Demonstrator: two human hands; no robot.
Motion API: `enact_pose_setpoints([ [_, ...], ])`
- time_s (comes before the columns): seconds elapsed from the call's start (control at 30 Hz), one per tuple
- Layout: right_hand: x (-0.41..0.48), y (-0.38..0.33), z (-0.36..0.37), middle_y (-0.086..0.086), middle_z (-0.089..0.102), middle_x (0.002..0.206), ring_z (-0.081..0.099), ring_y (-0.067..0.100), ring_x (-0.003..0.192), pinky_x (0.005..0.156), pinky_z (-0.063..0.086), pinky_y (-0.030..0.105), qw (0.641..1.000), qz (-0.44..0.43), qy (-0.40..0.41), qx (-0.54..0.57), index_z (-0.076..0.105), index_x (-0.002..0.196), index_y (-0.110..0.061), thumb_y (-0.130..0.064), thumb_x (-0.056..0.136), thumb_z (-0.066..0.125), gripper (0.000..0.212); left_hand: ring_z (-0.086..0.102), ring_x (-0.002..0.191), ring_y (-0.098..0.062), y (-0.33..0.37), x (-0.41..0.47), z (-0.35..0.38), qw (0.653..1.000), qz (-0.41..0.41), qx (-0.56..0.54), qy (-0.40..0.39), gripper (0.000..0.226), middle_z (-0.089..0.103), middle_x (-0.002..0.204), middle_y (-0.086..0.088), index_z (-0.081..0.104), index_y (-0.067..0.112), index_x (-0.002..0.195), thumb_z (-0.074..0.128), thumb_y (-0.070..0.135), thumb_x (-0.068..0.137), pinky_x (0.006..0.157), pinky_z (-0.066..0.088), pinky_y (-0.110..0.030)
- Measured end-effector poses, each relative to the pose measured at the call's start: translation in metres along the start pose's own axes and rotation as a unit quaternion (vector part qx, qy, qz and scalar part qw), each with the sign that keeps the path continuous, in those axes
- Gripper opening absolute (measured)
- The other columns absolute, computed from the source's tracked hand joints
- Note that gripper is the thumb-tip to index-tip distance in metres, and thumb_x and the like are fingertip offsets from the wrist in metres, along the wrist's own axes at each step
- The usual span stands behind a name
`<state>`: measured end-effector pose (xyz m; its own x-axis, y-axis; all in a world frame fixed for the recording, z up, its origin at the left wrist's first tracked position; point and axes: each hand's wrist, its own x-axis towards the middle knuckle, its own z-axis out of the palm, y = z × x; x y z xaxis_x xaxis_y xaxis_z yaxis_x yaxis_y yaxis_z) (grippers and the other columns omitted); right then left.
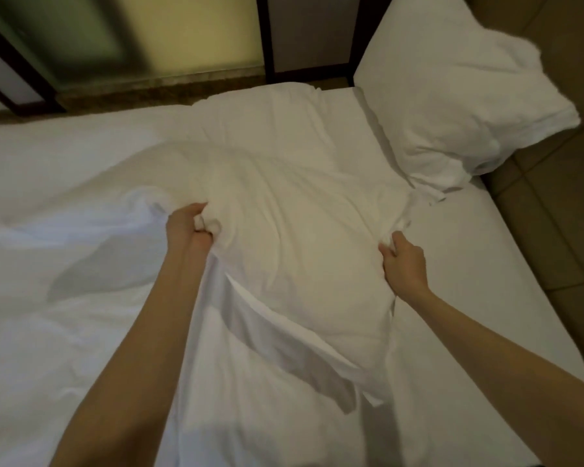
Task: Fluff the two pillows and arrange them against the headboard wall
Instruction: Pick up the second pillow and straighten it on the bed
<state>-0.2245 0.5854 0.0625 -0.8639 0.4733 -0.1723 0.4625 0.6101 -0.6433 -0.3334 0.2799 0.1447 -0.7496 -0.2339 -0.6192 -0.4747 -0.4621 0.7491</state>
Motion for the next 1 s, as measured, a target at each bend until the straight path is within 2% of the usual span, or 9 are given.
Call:
enact_pose_setpoints([
  [0.1,-0.001,0.016,-0.019,0.016,0.051,0.071,0.05,0.029,0.066,0.059,0.037,0.036,0.999,0.003,0.051,0.019,0.036,0.076,-0.008,-0.017,0.095,0.047,0.023,0.064,0.09,-0.027,0.009,-0.019,0.029,0.996,0.085,-0.005,-0.041,0.036,0.074,0.089,-0.026,0.053,-0.014,0.126,0.049,-0.01,0.09,0.057,0.05,-0.011],
  [0.17,-0.005,0.034,-0.038,0.015,0.051,0.073,0.05,0.029,0.067,0.059,0.037,0.037,0.997,0.012,0.077,0.024,0.039,0.078,-0.007,-0.017,0.096,0.046,0.022,0.059,0.109,-0.037,0.0,-0.039,0.051,0.992,0.02,0.012,-0.124,0.035,0.059,0.119,-0.039,0.052,-0.022,0.122,0.053,-0.015,0.088,0.067,0.046,-0.011],
  [0.23,-0.008,0.054,-0.056,0.017,0.052,0.075,0.05,0.029,0.068,0.059,0.037,0.036,0.995,0.028,0.095,0.019,0.047,0.087,-0.002,-0.018,0.097,0.045,0.019,0.058,0.108,-0.035,-0.012,-0.052,0.067,0.985,0.002,0.047,-0.165,0.037,0.057,0.121,-0.039,0.045,-0.025,0.125,0.048,-0.015,0.09,0.069,0.051,-0.013],
  [0.33,-0.016,0.094,-0.09,0.025,0.056,0.079,0.056,0.037,0.074,0.061,0.037,0.035,0.987,0.079,0.14,0.004,0.051,0.11,0.006,-0.02,0.098,0.044,0.029,0.066,0.076,-0.018,-0.042,-0.069,0.097,0.979,0.034,0.092,-0.181,0.031,0.073,0.078,-0.009,0.051,-0.004,0.122,0.041,-0.007,0.092,0.059,0.057,-0.018],
  [0.53,-0.051,0.178,-0.148,0.03,0.06,0.098,0.059,0.041,0.089,0.07,0.045,0.041,0.96,0.19,0.205,0.031,0.052,0.097,0.004,-0.028,0.099,0.041,0.034,0.063,0.068,-0.02,-0.136,-0.097,0.125,0.969,-0.023,0.094,-0.228,0.037,0.068,0.078,-0.015,0.053,-0.017,0.118,0.048,-0.013,0.082,0.06,0.058,-0.025],
  [0.67,-0.075,0.231,-0.166,0.029,0.059,0.113,0.057,0.041,0.1,0.074,0.04,0.037,0.942,0.304,0.141,0.004,0.052,0.107,0.008,-0.029,0.1,0.038,0.04,0.058,0.118,-0.032,-0.22,-0.108,0.109,0.974,-0.139,0.044,-0.173,0.048,0.058,0.132,-0.02,0.049,-0.009,0.134,0.056,-0.006,0.087,0.106,0.044,-0.044],
  [0.87,-0.072,0.252,-0.145,0.026,0.054,0.122,0.054,0.036,0.107,0.084,0.043,0.034,0.947,0.307,-0.097,-0.006,0.049,0.117,0.006,-0.024,0.097,0.046,0.036,0.057,0.082,-0.025,-0.28,-0.093,0.054,0.948,-0.185,0.251,-0.061,0.047,0.058,0.128,-0.024,0.049,-0.002,0.136,0.058,0.017,0.093,0.065,0.046,-0.028],
  [0.97,-0.048,0.23,-0.123,0.023,0.057,0.114,0.053,0.029,0.09,0.073,0.039,0.03,0.963,0.237,-0.129,-0.007,0.051,0.11,0.003,-0.025,0.096,0.047,0.031,0.045,0.124,-0.054,-0.281,-0.083,0.045,0.933,-0.181,0.303,-0.063,0.059,0.051,0.122,-0.037,0.046,-0.005,0.137,0.059,0.03,0.092,0.059,0.033,-0.026],
  [1.0,-0.039,0.222,-0.118,0.023,0.058,0.113,0.051,0.027,0.088,0.073,0.039,0.029,0.968,0.215,-0.133,-0.009,0.051,0.109,0.002,-0.025,0.096,0.047,0.03,0.03,0.102,-0.016,-0.28,-0.08,0.044,0.935,-0.174,0.303,-0.066,0.06,0.051,0.118,-0.037,0.046,-0.006,0.137,0.059,0.032,0.092,0.057,0.031,-0.024],
])
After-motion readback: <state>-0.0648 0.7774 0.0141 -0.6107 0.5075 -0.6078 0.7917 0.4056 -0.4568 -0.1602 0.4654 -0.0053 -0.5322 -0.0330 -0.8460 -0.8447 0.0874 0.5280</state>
